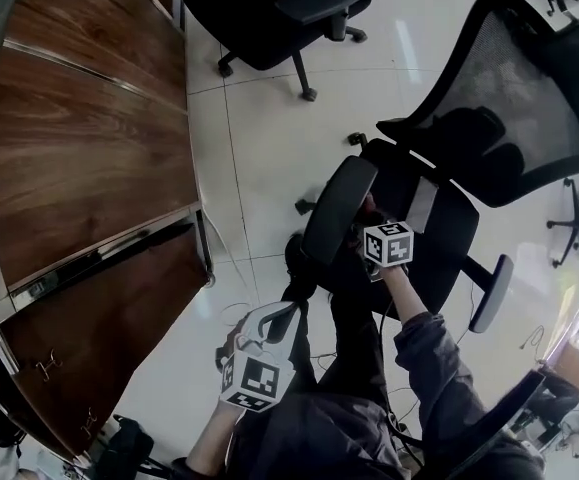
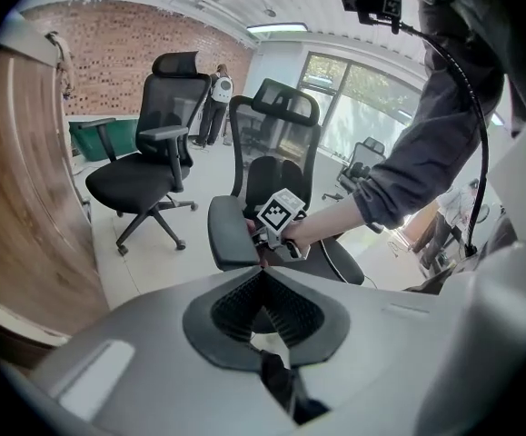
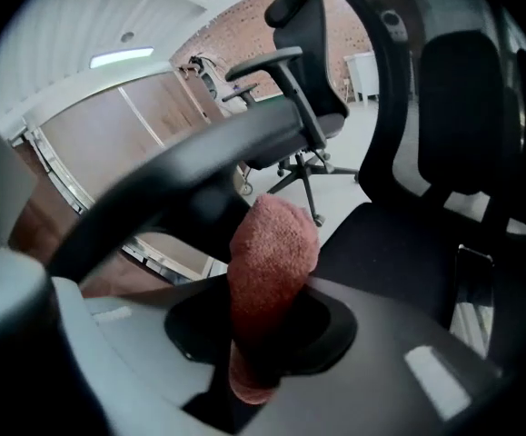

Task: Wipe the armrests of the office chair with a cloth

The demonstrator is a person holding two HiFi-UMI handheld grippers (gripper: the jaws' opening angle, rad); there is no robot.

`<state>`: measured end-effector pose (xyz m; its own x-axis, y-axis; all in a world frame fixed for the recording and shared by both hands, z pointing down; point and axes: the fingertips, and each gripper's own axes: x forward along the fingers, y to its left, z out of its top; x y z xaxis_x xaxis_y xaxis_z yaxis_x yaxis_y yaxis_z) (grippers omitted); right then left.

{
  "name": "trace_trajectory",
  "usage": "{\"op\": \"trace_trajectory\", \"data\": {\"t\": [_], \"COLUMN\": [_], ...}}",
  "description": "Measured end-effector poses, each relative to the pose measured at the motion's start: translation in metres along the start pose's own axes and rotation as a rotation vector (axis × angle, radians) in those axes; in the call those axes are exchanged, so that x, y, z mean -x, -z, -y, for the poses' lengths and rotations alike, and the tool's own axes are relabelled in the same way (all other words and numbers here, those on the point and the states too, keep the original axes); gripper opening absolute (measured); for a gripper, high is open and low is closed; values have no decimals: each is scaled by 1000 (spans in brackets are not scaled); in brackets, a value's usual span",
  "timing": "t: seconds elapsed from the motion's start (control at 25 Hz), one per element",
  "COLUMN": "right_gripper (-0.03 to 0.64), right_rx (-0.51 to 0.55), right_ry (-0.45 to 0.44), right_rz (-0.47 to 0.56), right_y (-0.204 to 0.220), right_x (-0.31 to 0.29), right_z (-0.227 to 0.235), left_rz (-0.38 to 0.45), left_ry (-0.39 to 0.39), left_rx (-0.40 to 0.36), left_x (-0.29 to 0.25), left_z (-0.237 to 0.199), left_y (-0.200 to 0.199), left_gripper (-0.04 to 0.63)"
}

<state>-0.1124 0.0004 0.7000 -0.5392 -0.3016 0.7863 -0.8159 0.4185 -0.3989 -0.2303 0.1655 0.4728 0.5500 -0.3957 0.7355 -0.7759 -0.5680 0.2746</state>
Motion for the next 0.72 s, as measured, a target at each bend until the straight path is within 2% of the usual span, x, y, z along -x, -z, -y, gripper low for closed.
{"op": "trace_trajectory", "data": {"t": [0.2, 0.36, 0.72], "right_gripper": [92, 92, 91], "right_rx": [-24, -20, -22], "right_ry": [-39, -49, -6], "right_rz": [117, 137, 24], "right_y": [-26, -29, -3], "right_x": [60, 75, -7], "right_z": [-24, -29, -10], "left_rz": [24, 31, -9], "left_ry": [4, 9, -6], "left_rx": [-2, 4, 19], "left_x": [-1, 0, 3], "left_z": [-1, 0, -7], "left_y": [-9, -8, 16], "left_gripper": [15, 15, 15]}}
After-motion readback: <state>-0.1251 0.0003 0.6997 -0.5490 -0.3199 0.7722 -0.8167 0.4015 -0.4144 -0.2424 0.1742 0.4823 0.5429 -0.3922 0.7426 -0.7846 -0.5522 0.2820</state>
